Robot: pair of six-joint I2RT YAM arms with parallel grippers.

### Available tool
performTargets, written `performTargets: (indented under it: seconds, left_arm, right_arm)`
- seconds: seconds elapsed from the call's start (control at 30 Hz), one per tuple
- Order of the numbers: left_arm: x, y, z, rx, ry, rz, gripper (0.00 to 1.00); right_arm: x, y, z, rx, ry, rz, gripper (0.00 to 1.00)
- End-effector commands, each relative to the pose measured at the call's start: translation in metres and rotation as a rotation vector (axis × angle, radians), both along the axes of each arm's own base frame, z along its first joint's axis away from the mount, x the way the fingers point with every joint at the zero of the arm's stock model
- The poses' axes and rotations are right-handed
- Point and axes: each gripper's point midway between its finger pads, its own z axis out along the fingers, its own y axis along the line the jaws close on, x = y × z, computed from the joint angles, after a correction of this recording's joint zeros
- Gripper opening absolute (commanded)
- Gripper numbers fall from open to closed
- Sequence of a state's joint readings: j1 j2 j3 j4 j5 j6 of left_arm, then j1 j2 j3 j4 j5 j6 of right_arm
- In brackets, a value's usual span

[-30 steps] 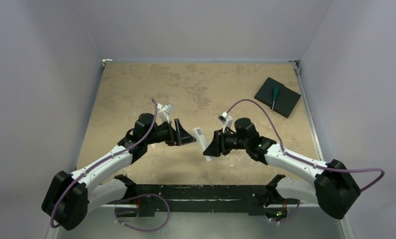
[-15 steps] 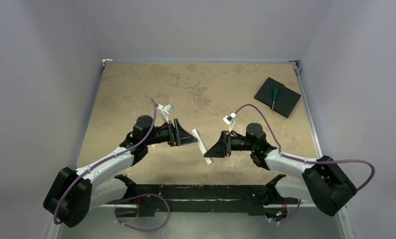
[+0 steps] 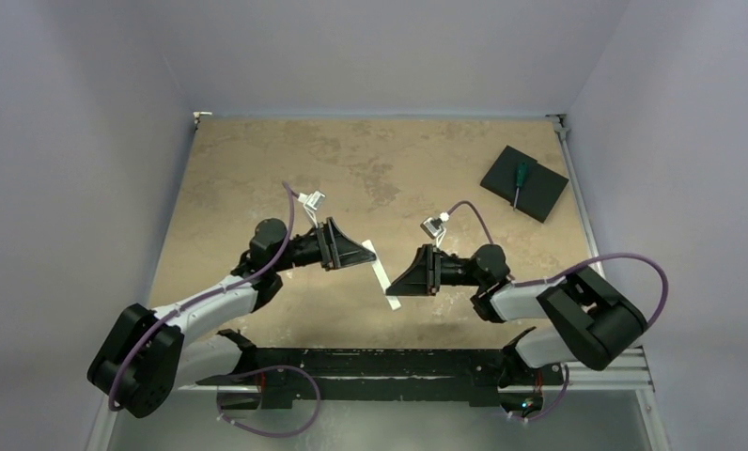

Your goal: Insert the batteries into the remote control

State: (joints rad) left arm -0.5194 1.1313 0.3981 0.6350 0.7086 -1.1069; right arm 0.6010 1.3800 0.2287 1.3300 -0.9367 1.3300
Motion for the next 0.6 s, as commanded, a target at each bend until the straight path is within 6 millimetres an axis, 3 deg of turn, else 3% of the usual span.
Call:
performTargets:
  seconds: [0.0, 0.57]
  left_arm:
    - [-0.001, -0.001, 0.009, -0.056, -0.027, -0.011, 0.71]
    - [-0.005, -0.001, 0.020, -0.110, -0.022, -0.027, 0.49]
  right_arm:
    - [-0.010, -0.006, 0.033, 0.144, -0.056, 0.040, 0.11]
    - [-0.005, -0.002, 0.034, 0.183, -0.054, 0.047, 0.13]
